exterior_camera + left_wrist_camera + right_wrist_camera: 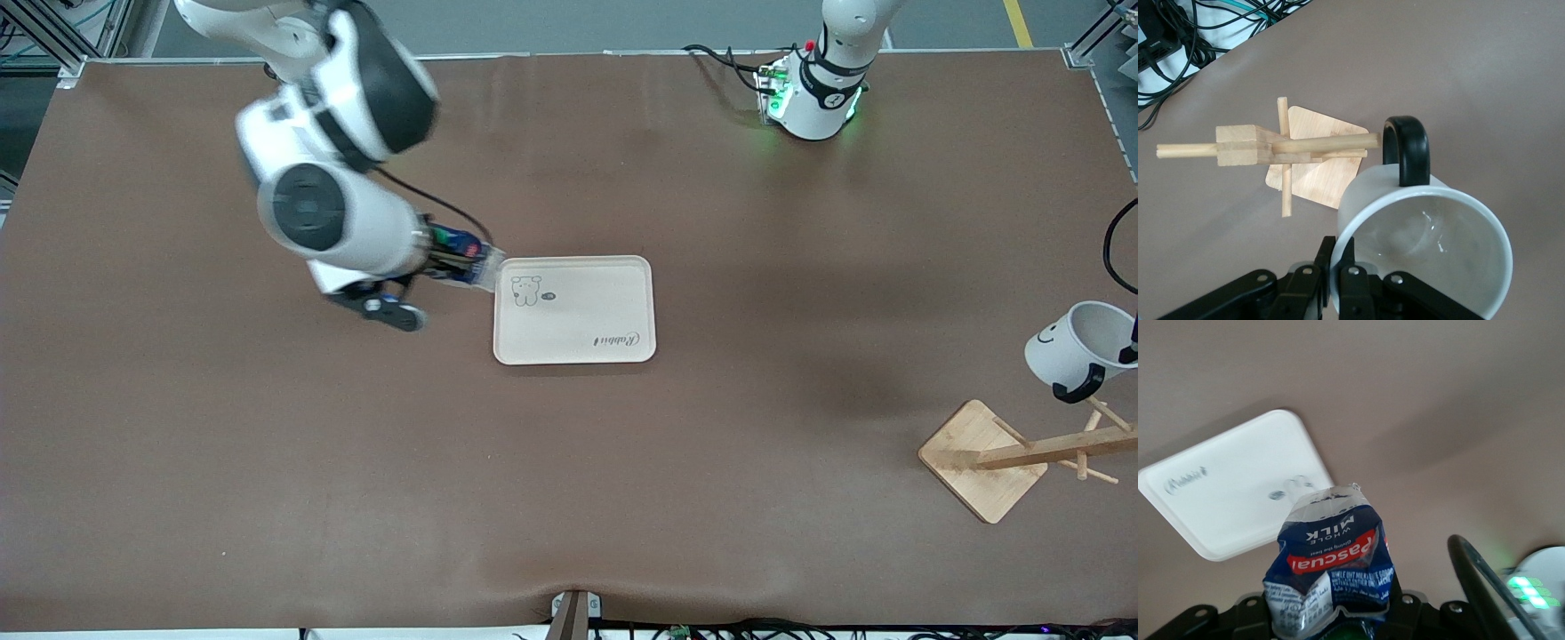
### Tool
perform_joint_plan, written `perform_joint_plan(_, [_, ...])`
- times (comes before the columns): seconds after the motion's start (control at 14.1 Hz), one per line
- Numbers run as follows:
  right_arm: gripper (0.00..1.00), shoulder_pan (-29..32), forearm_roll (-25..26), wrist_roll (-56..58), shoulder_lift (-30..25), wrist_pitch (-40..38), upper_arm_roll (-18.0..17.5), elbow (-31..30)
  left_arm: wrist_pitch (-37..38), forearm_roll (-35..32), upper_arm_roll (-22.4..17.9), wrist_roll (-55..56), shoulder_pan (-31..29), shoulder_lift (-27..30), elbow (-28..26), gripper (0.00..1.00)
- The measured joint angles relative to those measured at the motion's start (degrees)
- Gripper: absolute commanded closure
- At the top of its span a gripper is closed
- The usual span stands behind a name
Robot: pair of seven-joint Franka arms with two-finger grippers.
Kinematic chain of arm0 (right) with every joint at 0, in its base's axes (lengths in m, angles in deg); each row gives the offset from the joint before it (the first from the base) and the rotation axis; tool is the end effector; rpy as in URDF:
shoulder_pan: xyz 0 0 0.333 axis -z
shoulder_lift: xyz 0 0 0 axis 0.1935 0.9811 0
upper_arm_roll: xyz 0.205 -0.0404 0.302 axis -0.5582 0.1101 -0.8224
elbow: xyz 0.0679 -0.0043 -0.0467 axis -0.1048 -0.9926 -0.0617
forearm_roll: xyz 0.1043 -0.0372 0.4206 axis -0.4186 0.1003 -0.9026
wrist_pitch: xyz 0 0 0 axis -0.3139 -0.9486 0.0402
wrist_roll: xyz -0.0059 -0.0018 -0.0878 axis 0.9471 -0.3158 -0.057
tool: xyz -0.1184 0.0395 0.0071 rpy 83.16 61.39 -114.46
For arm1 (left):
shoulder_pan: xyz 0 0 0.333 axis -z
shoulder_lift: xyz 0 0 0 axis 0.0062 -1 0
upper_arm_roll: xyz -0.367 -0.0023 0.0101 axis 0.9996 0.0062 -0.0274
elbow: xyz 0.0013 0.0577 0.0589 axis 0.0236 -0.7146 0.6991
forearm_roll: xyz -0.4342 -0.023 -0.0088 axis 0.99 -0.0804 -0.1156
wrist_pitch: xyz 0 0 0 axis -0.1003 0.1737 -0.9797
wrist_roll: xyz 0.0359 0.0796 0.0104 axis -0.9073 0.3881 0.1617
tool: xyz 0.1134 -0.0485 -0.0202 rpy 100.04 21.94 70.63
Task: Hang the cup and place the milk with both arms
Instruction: 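Carry the mug to the stand while the right gripper carries the milk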
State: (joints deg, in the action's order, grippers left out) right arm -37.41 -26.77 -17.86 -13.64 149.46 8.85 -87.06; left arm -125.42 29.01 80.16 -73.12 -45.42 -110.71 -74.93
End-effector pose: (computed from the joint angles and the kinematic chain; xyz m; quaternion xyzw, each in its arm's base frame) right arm 0.6184 0.3101 0.5197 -0.9676 0.1739 0.1830 0.0055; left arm 0.7023 0.2095 0.5378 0.9564 -0.2811 0.0763 0.0209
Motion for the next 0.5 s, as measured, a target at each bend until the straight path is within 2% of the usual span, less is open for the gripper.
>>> perform_joint_plan(0.07, [1.0, 2.72, 0.95, 3.35, -1.14, -1.37, 0.21, -0.7, -0.12, 0.0, 0.0, -0.02, 0.01, -0.45, 0.3, 1.0])
perform_joint_plan(0.28, [1.0, 8.87, 9.37, 14.63, -4.04, -0.63, 0.46, -6.74, -0.15, 0.0, -0.04, -1.15, 0.0, -0.96, 0.89, 1.0])
perform_joint_plan(0.5, [1.0, 16.72, 11.17, 28.44, -4.9, 4.58, 0.66, -13.15, -0.2, 0.0, -1.11, -2.24, -0.04, -1.38, 0.95, 1.0])
